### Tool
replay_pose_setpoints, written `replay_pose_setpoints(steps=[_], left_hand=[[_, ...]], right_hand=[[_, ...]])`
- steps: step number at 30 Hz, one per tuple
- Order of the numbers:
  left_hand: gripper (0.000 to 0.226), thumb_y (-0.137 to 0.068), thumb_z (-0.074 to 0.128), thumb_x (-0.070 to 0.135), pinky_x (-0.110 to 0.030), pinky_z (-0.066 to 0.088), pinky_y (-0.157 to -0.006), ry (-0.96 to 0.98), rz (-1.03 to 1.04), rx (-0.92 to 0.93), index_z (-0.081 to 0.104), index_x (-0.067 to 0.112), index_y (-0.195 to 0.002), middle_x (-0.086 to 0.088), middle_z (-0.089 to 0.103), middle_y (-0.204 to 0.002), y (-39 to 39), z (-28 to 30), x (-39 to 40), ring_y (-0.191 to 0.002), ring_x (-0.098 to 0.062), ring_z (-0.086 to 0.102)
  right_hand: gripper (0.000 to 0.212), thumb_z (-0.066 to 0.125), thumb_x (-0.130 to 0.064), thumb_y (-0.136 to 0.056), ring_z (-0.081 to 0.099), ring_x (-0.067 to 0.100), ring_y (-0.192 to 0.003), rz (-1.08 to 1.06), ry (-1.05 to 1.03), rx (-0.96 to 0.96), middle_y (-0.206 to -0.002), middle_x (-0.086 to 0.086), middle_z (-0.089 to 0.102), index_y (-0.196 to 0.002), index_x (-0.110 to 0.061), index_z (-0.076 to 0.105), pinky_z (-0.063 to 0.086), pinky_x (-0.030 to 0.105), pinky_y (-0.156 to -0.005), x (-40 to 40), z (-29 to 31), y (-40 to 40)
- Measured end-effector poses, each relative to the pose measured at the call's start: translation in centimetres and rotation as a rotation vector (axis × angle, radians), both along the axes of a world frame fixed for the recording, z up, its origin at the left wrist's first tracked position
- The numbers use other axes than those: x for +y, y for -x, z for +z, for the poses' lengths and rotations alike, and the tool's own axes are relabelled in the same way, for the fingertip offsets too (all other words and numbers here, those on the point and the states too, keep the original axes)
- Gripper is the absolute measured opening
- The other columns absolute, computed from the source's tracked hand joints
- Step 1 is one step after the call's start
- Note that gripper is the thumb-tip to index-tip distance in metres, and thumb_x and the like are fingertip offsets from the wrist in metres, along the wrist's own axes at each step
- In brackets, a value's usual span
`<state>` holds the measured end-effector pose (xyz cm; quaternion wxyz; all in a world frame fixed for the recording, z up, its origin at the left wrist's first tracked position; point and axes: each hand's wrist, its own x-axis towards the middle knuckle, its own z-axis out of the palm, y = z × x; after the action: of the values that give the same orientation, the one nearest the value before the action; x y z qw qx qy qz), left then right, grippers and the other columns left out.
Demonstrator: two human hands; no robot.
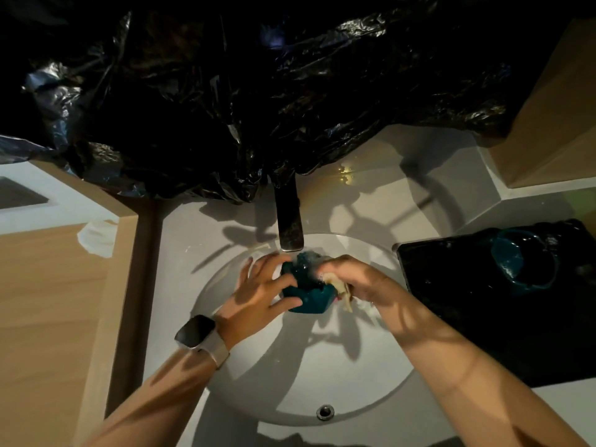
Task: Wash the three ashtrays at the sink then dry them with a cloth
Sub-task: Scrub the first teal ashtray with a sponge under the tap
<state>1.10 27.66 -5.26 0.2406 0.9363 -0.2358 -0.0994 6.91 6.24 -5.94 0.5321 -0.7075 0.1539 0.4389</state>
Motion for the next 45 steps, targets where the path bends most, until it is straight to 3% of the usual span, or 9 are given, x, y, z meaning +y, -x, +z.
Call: replay_pose_setpoints(steps=[5,8,17,21,26,33,38,41,45], left_hand=[[0.028,-0.092,0.047,0.047,-0.034,0.020,-0.113,0.065,-0.061,0.054,0.060,0.024,-0.081,0.018,0.050,-0.082,-2.0,1.1,-1.2,-0.083,-0.001,0.054],[0.027,-0.092,0.062,0.035,-0.014,0.037,-0.075,0.267,0.068,0.318,0.049,0.037,-0.069,0.018,0.051,-0.060,-2.5,1.4,-2.4,-0.065,0.004,0.051],[0.021,-0.100,0.050,0.010,-0.019,0.050,-0.066,0.809,0.653,0.837,0.057,0.006,-0.081,-0.005,0.063,-0.075,-2.2,0.2,-3.2,-0.071,-0.013,0.062],[0.020,-0.101,0.047,0.006,-0.017,0.048,-0.058,0.920,0.759,0.837,0.056,0.004,-0.083,-0.004,0.065,-0.073,-1.1,1.1,-3.1,-0.065,-0.011,0.063],[0.024,-0.103,0.045,0.009,-0.015,0.051,-0.058,0.832,0.830,0.744,0.059,-0.010,-0.103,-0.020,0.067,-0.093,-0.3,0.8,-3.4,-0.077,-0.017,0.066],[0.028,-0.101,0.047,0.002,-0.015,0.043,-0.043,0.946,0.998,0.740,0.052,0.002,-0.073,0.000,0.063,-0.054,0.6,2.3,-2.6,-0.056,-0.018,0.062],[0.034,-0.101,0.053,0.036,-0.017,0.048,-0.040,0.795,1.056,0.678,0.066,0.005,-0.092,-0.012,0.069,-0.081,1.0,2.0,-3.0,-0.051,-0.007,0.066],[0.036,-0.099,0.052,0.043,-0.016,0.051,-0.051,0.811,1.112,0.535,0.067,0.015,-0.083,-0.004,0.070,-0.076,0.7,2.5,-3.5,-0.059,-0.008,0.068],[0.034,-0.096,0.058,0.047,-0.033,0.056,-0.065,0.904,1.404,0.619,0.065,0.017,-0.080,-0.009,0.070,-0.081,-0.9,2.3,-3.2,-0.075,-0.026,0.067]], right_hand=[[0.011,0.057,-0.025,-0.082,0.055,0.018,-0.063,-0.126,-0.164,0.080,-0.073,0.005,0.060,-0.085,-0.018,0.064,0.043,0.026,-0.055,0.3,0.8,0.2],[0.025,0.045,-0.028,-0.098,0.056,0.010,-0.049,-0.365,-0.334,0.066,-0.059,0.000,0.058,-0.080,-0.016,0.057,0.042,0.017,-0.043,1.2,1.4,1.4],[0.010,0.053,-0.026,-0.098,0.062,0.006,-0.079,-0.472,-0.120,-0.494,-0.085,-0.009,0.062,-0.108,-0.025,0.052,0.048,0.016,-0.071,5.6,0.8,3.6],[0.022,0.057,-0.019,-0.096,0.052,0.003,-0.069,-0.587,-0.179,-0.547,-0.084,-0.003,0.050,-0.102,-0.017,0.036,0.046,0.017,-0.065,5.1,0.8,2.0],[0.011,0.064,-0.027,-0.091,0.060,0.009,-0.068,-0.283,-0.098,-0.712,-0.075,0.002,0.061,-0.089,-0.018,0.058,0.050,0.024,-0.062,6.4,0.3,4.4],[0.019,0.059,-0.020,-0.095,0.062,0.008,-0.066,-0.417,-0.234,-0.384,-0.072,0.001,0.068,-0.085,-0.010,0.072,0.049,0.020,-0.068,5.7,-0.5,2.7],[0.022,0.062,-0.034,-0.092,0.066,0.012,-0.090,-0.229,-0.156,-0.511,-0.096,0.006,0.069,-0.099,-0.014,0.068,0.051,0.024,-0.082,7.3,-0.4,4.2],[0.030,0.058,-0.023,-0.096,0.063,0.010,-0.075,-0.338,-0.204,-0.337,-0.085,0.010,0.065,-0.106,0.004,0.064,0.050,0.017,-0.065,6.9,-0.1,2.3],[0.032,0.043,-0.033,-0.102,0.058,-0.005,-0.057,-0.376,-0.172,-0.383,-0.076,0.000,0.059,-0.112,-0.006,0.056,0.042,0.007,-0.055,6.2,-0.3,4.4]])
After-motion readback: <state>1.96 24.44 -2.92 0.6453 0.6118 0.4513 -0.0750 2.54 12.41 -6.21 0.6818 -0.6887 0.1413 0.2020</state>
